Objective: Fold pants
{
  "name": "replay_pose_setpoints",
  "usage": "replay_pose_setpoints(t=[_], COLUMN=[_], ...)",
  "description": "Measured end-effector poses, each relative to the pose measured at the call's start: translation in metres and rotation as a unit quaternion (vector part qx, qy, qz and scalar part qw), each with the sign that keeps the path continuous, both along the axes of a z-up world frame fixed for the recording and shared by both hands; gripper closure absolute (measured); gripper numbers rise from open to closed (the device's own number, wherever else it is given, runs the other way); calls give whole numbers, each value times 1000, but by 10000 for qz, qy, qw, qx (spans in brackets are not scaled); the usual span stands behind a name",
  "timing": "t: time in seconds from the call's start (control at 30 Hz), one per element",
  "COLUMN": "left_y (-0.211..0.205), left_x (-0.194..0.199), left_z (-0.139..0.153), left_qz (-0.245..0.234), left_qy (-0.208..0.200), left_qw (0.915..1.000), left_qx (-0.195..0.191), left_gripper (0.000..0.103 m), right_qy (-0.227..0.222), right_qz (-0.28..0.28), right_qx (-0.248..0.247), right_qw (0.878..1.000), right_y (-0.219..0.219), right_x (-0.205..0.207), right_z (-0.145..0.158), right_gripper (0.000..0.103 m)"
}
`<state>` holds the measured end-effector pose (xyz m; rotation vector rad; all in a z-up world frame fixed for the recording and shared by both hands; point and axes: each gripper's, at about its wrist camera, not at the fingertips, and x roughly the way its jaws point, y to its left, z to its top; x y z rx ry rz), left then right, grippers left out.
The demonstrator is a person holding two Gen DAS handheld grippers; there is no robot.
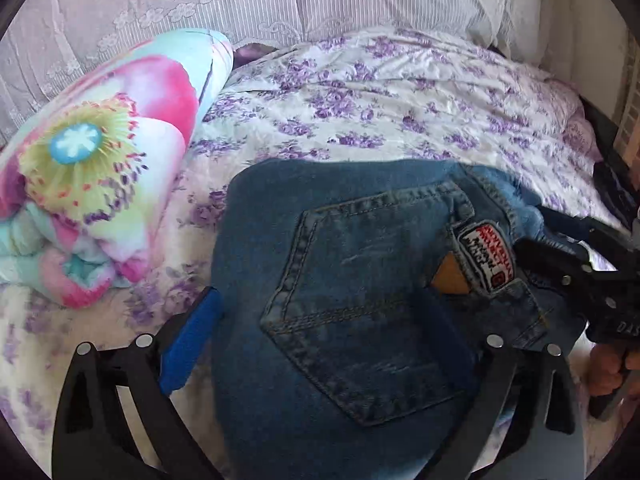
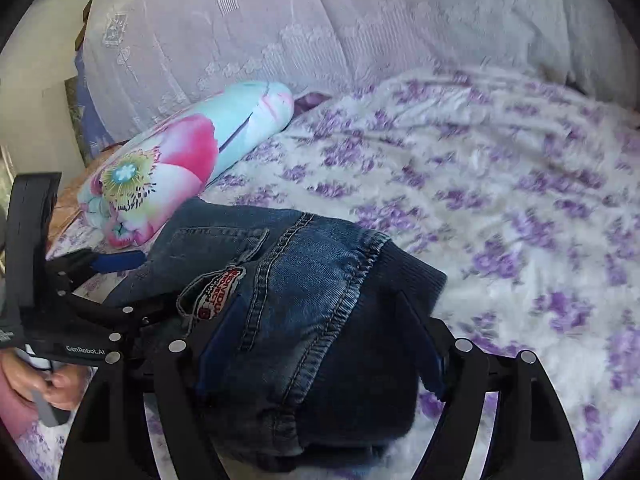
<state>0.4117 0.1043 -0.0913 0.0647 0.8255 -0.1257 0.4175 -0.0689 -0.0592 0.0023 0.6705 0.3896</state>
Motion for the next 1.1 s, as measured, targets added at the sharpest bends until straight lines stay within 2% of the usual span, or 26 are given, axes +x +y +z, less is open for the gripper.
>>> replay_pose_setpoints(t=[0.1, 0.13, 0.2, 0.23, 0.3, 0.33, 0.4, 0.43, 0.5, 0.57, 0.7, 0.8, 0.9, 0.97, 1.1], left_y=[13, 16, 21, 17, 19, 20, 24, 27, 27, 24, 22, 21, 21, 22, 20], left_x=[-26, -37, -52, -51, -55, -57, -67, -79, -109, -141, -197, -232, -252, -259, -264], left_z=[20, 24, 17, -1, -18, -15, 3, 15, 41, 56, 58, 48, 38, 39, 39], left_qz=[115, 219, 504, 593, 626, 694, 770, 736, 781, 868, 922, 979, 1037, 1036, 1068], left_qy=[-111, -169, -121, 123, 121, 135, 273, 127, -348, -635, -650, -771, -778, -852, -971], left_qw=[9995, 9991, 9985, 9982, 9979, 9975, 9965, 9967, 9961, 9942, 9934, 9917, 9912, 9905, 9895], left_qx=[-283, -334, -202, 17, -56, -91, -186, -304, -196, -27, -200, -324, -273, -307, -57], left_gripper=[8, 8, 7, 6, 4, 4, 5, 5, 5, 5, 5, 5, 5, 5, 5], right_qy=[-247, -281, -41, 145, 54, 24, -36, -231, -567, -743, -510, -239, 142, 13, -126], right_qz=[252, 233, 22, -221, -389, -424, -301, -205, -293, -448, -713, -799, -658, -647, -690], right_qx=[500, 489, 144, -262, -805, -917, -618, -403, -368, -311, -14, -140, -581, -704, -796], right_qw=[9981, 9981, 9999, 9993, 9960, 9949, 9976, 9987, 9973, 9957, 9961, 9964, 9960, 9954, 9944], right_y=[0, 2, 9, 13, 22, 25, 24, 21, 17, 15, 11, 14, 26, 32, 33], right_x=[-37, -46, -54, -50, -55, -62, -81, -98, -130, -160, -205, -223, -226, -231, -237], right_z=[25, 27, 16, -1, -13, -5, 17, 32, 51, 59, 44, 20, 5, 6, 9], right_gripper=[24, 24, 24, 23, 22, 22, 22, 18, 5, 4, 4, 4, 4, 4, 4])
